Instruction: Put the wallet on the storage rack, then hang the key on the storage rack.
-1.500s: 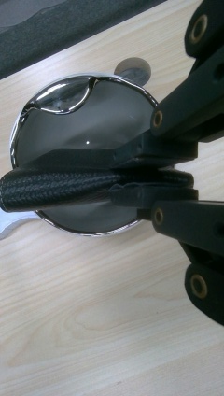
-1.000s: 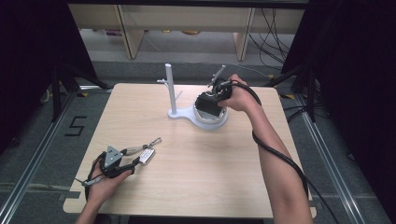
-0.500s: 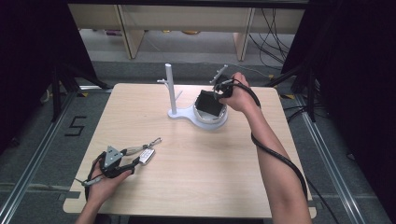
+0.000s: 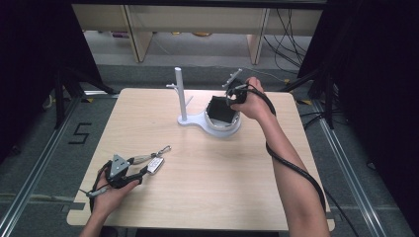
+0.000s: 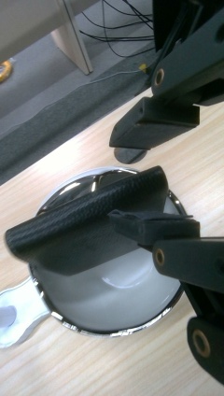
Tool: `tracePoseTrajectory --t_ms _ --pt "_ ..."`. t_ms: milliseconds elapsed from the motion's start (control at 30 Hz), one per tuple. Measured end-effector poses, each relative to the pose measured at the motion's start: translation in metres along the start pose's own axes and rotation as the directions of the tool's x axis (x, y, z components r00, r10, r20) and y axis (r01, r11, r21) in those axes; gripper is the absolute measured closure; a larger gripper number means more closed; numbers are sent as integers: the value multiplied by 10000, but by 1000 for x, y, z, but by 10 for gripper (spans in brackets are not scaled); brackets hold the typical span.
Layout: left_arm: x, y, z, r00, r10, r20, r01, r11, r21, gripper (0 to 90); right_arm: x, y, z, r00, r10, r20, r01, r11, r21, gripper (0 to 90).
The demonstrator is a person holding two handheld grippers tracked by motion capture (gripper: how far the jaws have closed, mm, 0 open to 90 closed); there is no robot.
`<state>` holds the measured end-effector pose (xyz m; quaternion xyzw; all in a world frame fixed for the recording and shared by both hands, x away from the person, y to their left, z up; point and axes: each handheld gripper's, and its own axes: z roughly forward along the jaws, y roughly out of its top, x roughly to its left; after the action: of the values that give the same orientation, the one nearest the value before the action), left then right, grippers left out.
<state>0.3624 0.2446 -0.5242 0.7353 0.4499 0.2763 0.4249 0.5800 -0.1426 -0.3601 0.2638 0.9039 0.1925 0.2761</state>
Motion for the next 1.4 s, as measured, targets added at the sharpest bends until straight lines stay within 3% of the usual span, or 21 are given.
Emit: tracePoseTrajectory --t_ms 200,367,600,800,867,967,1000,1167,1400 --pt "0 0 0 10000 57 -7 -57 10000 -10 364 6 -1 -9 10000 -53 6 53 9997 -236 560" --pt "2 0 -1 9999 -110 30 110 9999 -3 356 7 -11 -16 9997 214 -88 -216 9994 -269 558" --pt "4 0 -1 9994 -332 -13 331 9994 -97 346 13 -44 -26 9935 984 -569 -997 9948 -202 549" --pt "6 6 -3 9978 -650 -94 646 9971 -396 328 18 -69 -32 9940 856 -685 -890 9949 -472 522" --pt "6 9 -3 9956 -933 -41 929 9942 -539 324 27 -84 -38 9867 1369 -876 -1431 9873 -690 513" --pt "6 12 -4 9961 -884 -6 882 9949 -493 322 33 -95 -42 9851 1448 -926 -1521 9853 -781 509" --pt "4 14 -3 9955 -946 49 947 9940 -540 324 40 -106 -45 9783 1770 -1080 -1863 9790 -832 508" --pt "2 18 -1 9957 -897 209 907 9945 -521 326 53 -128 -47 9729 2020 -1121 -2113 9743 -782 505" --pt "-5 32 6 9949 -763 655 799 9954 -536 339 71 -163 -51 9606 2554 -1095 -2657 9596 -931 511"
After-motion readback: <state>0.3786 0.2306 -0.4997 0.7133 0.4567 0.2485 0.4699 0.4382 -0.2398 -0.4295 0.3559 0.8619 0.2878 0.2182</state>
